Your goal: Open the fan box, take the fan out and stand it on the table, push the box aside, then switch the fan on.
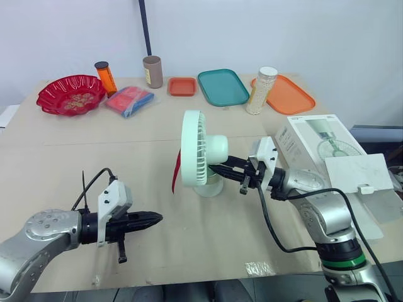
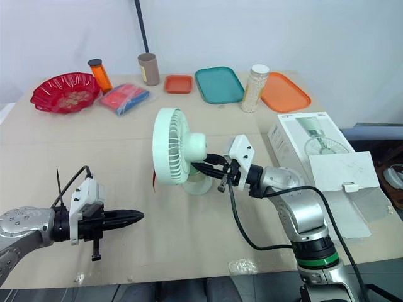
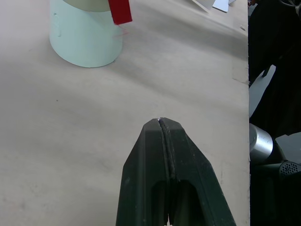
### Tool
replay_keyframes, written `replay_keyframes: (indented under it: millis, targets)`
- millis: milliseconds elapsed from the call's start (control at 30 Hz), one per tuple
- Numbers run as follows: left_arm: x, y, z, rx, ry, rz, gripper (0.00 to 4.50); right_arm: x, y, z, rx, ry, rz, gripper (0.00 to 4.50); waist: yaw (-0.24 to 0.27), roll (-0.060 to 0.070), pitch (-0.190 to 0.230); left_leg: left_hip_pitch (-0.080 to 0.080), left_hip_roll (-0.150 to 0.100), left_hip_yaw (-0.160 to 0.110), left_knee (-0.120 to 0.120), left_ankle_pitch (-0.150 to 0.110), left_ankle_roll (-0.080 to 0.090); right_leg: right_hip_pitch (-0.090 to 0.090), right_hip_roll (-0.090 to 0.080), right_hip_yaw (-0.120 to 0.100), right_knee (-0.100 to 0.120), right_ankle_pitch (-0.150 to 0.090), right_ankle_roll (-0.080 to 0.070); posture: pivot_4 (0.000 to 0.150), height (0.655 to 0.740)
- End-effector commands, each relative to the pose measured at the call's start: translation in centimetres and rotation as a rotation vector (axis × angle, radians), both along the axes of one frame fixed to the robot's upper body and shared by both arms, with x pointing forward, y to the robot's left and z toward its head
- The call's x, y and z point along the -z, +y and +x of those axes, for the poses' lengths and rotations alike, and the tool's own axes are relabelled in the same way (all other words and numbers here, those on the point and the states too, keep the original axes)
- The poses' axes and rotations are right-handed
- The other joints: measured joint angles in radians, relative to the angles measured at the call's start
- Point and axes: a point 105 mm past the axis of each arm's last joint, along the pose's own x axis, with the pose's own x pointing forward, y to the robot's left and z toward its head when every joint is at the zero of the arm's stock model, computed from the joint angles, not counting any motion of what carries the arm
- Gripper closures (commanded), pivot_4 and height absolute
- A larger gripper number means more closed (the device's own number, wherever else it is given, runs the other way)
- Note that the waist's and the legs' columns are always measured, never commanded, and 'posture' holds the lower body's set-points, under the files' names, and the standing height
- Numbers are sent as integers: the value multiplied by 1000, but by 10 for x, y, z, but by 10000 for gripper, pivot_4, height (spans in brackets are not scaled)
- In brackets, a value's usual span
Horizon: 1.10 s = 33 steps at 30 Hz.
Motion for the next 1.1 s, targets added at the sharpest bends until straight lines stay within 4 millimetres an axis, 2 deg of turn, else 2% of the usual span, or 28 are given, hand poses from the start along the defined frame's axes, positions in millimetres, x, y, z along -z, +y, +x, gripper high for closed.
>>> replay_keyframes:
  millis: [33, 67, 300, 733, 1100]
  targets:
    - [-5, -5, -1, 18, -30, -7, 45000, 1, 3, -7, -33, 1, -10, 30996, 0, 0, 0, 0, 0, 0, 0, 0, 0, 0, 0, 0, 0, 0, 0, 1500, 7400]
    - [-5, -5, -1, 16, -31, -8, 45000, 1, 3, -8, -33, 1, -10, 30663, 0, 0, 0, 0, 0, 0, 0, 0, 0, 0, 0, 0, 0, 0, 0, 1500, 7400]
    - [-5, -7, 2, 12, -35, -17, 45000, -1, 2, -6, -24, -12, -12, 788, 1, 0, 0, 0, 0, 0, 0, 0, 0, 0, 0, 0, 0, 0, 0, 1500, 7400]
    - [-5, -11, 2, 15, -33, -27, 45000, 1, -1, -7, -9, -18, -26, 788, 1, 0, 0, 0, 0, 0, 0, 0, 0, 0, 0, 0, 0, 0, 0, 1500, 7400]
    - [-5, -10, 3, 19, -37, -35, 45000, 4, -23, -12, 70, -15, -78, 788, 3, 0, 0, 0, 0, 0, 0, 0, 0, 1, 0, 0, 0, 0, 0, 1500, 7400]
